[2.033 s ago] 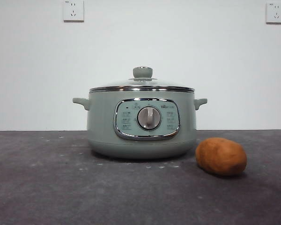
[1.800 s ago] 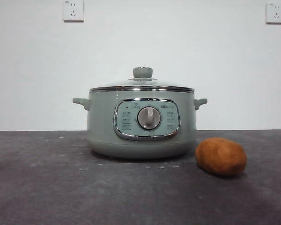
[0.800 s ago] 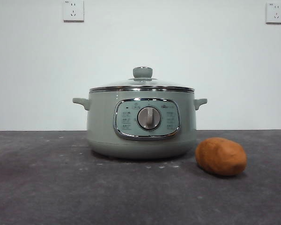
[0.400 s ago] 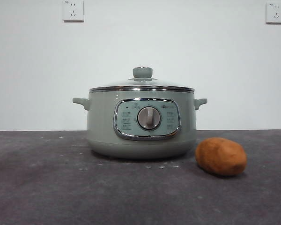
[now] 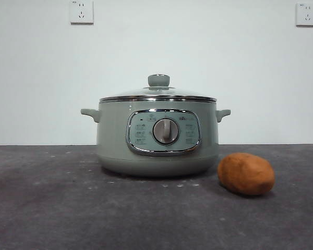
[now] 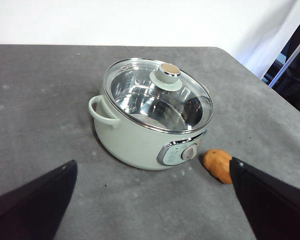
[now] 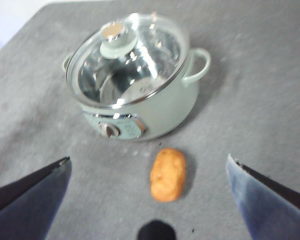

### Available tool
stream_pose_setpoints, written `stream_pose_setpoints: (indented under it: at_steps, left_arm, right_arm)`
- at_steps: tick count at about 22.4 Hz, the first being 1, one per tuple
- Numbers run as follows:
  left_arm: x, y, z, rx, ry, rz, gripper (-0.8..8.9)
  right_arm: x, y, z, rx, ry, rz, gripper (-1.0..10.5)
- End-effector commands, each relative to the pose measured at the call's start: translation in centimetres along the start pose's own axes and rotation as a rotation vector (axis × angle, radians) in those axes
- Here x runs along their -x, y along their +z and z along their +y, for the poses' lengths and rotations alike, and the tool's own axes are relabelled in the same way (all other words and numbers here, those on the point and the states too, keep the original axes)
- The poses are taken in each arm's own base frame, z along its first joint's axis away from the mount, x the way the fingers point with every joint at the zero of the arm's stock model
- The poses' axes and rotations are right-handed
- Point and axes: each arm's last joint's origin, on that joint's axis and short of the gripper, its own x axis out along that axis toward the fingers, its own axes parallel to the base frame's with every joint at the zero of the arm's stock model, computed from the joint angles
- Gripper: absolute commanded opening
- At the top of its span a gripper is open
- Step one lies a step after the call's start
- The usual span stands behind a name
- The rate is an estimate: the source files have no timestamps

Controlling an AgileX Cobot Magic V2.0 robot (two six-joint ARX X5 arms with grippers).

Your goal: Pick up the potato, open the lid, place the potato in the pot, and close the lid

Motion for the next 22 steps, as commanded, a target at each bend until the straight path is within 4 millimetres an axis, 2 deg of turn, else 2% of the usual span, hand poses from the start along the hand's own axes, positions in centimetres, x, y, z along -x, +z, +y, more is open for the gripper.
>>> stream_pose_setpoints:
  at_steps: [1, 8, 12, 16, 22]
  left_arm:
    - [0.0, 0.1, 0.0, -0.008, -0.002, -0.011, 6.04]
    - [0.0, 0.1, 0.0, -0.007, -0.002, -0.009, 6.04]
    - [0.0, 0.1, 0.0, -0.006, -0.001, -0.008, 6.04]
    - [0.0, 0.1, 0.0, -0.004, -0.001, -0.006, 6.04]
    - [-0.2, 0.2, 0.2, 0.002, -0.001, 0.003, 6.04]
  right_arm:
    - [-2.0, 0.3, -0.3, 0.0, 0.022, 0.065, 5.7]
    - [-9.5, 0.3, -0.9, 0.029, 0.038, 0.302, 5.7]
    - [-15.6, -0.8, -0.9, 0.065, 0.014, 0.452, 5.7]
    - [-20.0, -2.4, -0.8, 0.103, -0.028, 0.555, 5.7]
    - [-24.1, -4.8, -1.3, 0.095, -0.073, 0.667, 5.6]
